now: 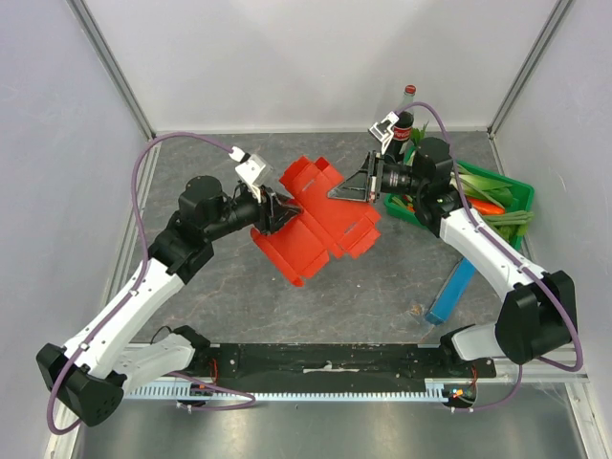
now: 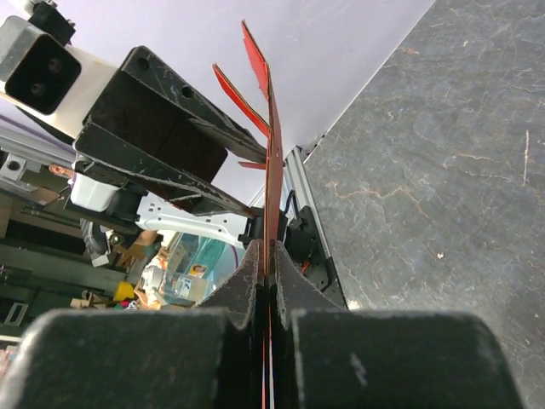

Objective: Fold the paper box

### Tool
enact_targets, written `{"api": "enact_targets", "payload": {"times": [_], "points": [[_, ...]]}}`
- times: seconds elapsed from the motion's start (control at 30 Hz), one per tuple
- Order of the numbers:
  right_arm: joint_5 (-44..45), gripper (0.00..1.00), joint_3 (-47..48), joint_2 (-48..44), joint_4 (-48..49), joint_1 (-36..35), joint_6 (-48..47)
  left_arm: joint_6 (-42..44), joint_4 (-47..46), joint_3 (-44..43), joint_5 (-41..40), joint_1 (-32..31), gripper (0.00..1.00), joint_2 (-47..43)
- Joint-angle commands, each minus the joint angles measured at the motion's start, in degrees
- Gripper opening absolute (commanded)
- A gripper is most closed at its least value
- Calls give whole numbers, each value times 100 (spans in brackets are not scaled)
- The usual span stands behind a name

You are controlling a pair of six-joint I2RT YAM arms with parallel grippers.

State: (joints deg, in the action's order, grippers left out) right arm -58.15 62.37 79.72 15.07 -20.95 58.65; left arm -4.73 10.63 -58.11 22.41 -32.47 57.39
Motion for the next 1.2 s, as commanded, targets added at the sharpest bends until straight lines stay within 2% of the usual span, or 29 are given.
{"api": "enact_targets", "payload": {"times": [0.0, 0.1, 0.13, 0.17, 0.27, 0.3, 0.4, 0.5, 0.53, 0.73, 0.9, 1.03, 1.17], "points": [[-20, 0, 126, 17, 857, -102, 279, -54, -17, 212, 685, -163, 48, -34], [-126, 0, 267, 8, 341, -102, -475, -194, 18, 186, 633, -111, 55, -227], [-135, 0, 311, -1, -131, -102, -756, -325, 9, 160, 685, -76, 57, -289], [-92, 0, 398, -35, -397, -102, -1394, -414, 0, 116, 729, -15, 57, -385], [110, 0, 609, -18, -1549, -102, -2329, -1054, -96, -25, 774, 424, 59, -544], [198, 0, 645, 8, -1899, -102, -2811, -1247, -97, -86, 704, 747, 59, -631], [339, 0, 592, 87, -2272, -137, -3148, -1899, -122, -87, 501, 1250, 64, -615], [375, 0, 548, 192, -2438, -251, -3351, -1944, -211, -25, 720, 1278, 66, -230], [366, 0, 540, 219, -2560, -286, -3491, -1944, -237, -8, 816, 1287, 69, -158], [278, 0, 540, 342, -2877, -489, -3896, -2146, -1335, 730, 896, 1269, 70, 52], [287, 0, 654, 570, -3256, -498, -4301, -1883, -1897, 1431, 791, 1007, 63, 177], [296, 0, 733, 720, -3361, -533, -4406, -1856, -2625, 1925, 949, 813, 53, 150], [426, 0, 847, 895, -3537, -673, -4652, -1909, -2786, 2058, 774, 751, 36, 290]]}}
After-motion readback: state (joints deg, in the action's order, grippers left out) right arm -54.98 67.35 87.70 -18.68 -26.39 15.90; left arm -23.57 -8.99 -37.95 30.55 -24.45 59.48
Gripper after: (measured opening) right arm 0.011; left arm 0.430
